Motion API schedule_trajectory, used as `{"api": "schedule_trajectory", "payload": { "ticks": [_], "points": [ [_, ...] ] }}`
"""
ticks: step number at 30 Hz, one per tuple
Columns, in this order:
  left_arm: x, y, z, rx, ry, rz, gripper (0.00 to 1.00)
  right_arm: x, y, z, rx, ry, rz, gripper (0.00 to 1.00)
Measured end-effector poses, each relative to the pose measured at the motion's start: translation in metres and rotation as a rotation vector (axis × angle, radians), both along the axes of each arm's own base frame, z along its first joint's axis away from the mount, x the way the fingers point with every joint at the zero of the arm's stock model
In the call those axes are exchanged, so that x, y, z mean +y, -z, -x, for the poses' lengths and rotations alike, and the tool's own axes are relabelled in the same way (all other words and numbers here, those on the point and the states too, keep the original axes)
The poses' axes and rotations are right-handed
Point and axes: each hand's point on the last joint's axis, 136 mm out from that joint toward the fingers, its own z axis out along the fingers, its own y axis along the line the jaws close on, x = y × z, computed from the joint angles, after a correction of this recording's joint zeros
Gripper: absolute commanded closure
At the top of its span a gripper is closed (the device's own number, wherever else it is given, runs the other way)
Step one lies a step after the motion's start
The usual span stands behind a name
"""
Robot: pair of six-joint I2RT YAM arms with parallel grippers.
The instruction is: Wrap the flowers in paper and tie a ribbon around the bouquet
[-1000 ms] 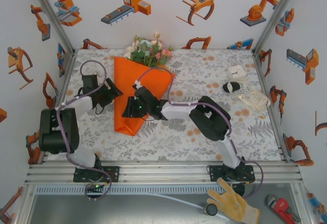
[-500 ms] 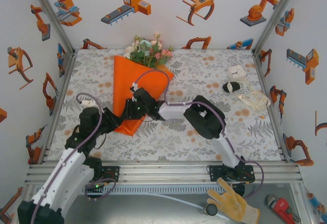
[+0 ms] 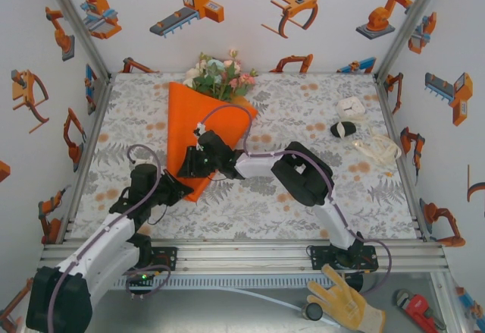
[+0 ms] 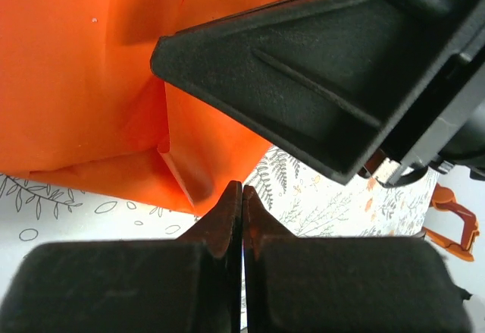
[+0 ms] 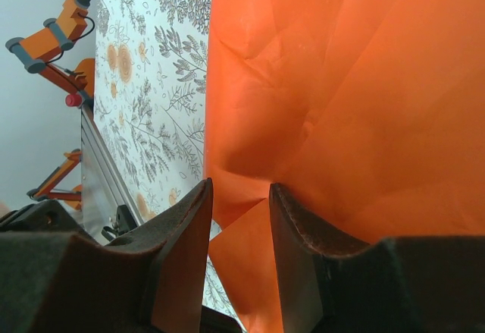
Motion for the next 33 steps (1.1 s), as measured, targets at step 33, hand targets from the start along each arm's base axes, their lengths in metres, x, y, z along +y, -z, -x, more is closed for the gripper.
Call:
{"api": "schedule_trajectory", "payload": {
  "ticks": [33],
  "points": [
    [0.031,0.031,0.000,0.078,-0.128,-0.144,0.92,-0.026,-0.011,0.063,0.099,-0.067,-0.030,0.77]
  ]
}}
